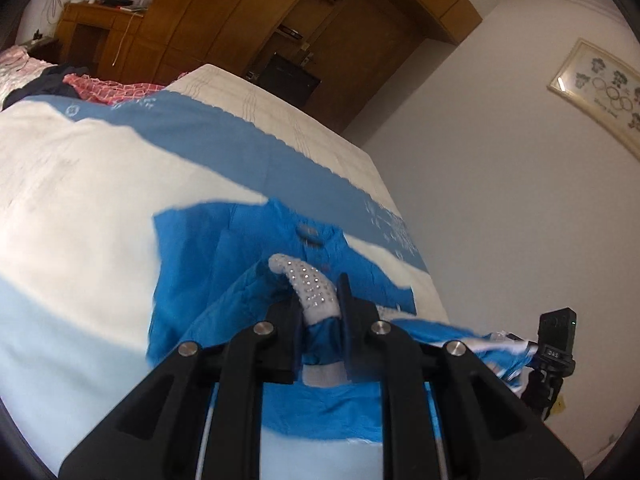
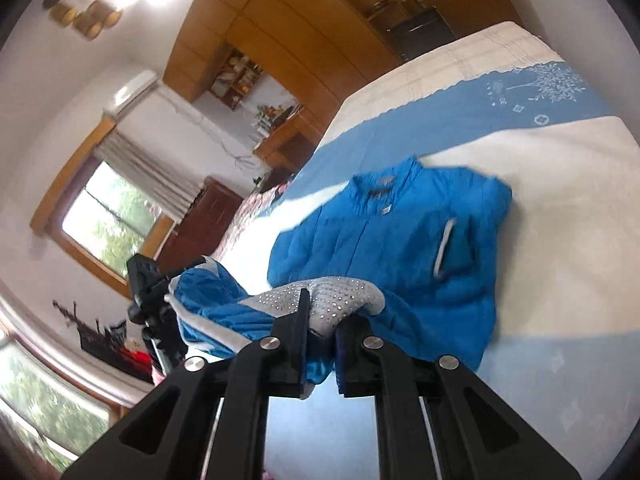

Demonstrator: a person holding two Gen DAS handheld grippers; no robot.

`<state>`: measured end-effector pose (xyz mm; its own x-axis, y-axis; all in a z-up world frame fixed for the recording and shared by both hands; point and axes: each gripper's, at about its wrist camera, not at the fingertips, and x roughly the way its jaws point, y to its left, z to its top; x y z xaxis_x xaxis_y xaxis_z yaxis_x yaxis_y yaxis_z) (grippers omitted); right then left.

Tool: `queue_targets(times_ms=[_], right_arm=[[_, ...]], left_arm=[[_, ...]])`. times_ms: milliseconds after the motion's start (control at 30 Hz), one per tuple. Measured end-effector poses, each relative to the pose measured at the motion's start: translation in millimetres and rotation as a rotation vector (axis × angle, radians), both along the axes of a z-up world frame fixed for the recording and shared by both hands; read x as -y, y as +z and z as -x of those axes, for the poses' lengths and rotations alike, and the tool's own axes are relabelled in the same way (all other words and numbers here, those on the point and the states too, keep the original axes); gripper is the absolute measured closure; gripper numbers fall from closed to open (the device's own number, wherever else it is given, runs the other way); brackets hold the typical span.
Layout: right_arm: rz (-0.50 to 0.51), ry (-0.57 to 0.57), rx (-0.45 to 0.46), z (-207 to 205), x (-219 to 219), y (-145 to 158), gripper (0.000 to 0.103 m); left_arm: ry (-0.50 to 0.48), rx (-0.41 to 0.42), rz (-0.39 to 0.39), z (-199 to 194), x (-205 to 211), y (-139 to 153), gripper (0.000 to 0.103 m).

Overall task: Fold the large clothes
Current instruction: 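Lift the hem with both grippers and fold it toward the collar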

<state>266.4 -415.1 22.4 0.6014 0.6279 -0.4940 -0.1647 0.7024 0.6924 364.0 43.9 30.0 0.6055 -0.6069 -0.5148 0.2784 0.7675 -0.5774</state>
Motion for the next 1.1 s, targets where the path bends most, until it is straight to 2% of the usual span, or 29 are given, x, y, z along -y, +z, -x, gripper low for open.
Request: queue_targets(times_ms=[100, 300, 500, 600, 733, 900, 1033, 1100], right_arm=[[-0.006, -0.013, -0.024, -34.2, 8.9, 0.3, 0.093], [-0.006, -0.038, -0.086, -99.5, 22.3, -15.0, 0.093], [-0.008, -0.058, -0.199, -161.9, 34.9, -56.5, 0.093], [0.006, -0.071, -0.27, -188.2, 39.8, -84.3, 0.093], [-0.019, -0.085, -0.328, -206.3, 48.6, -114.8, 0.093], [-0.066, -0.087, -0.362, -211.1, 58.3, -140.7, 0.092], [-0.072, -0.065, -0.347, -205.4, 61.4, -134.8, 0.087], [-0.055, -0.039, -0.319, -194.4, 60.7, -121.3, 0.08]], left_arm=[[0.008, -0.013, 0.006, -35.0, 10.6, -1.2, 0.09], [0.03, -0.079, -0.005, -108.8, 23.1, -27.1, 0.09], [0.064, -0.213, -0.039, -173.9, 23.1, -85.4, 0.089], [0.091, -0.285, -0.027, -200.7, 19.9, -118.3, 0.088], [0.094, -0.325, 0.002, -216.9, 16.1, -142.8, 0.087], [0.081, -0.334, 0.001, -224.1, 15.9, -149.3, 0.085], [0.054, -0.352, 0.015, -221.5, 13.3, -140.8, 0.081], [0.028, -0.35, 0.04, -215.5, 7.0, -130.4, 0.075]])
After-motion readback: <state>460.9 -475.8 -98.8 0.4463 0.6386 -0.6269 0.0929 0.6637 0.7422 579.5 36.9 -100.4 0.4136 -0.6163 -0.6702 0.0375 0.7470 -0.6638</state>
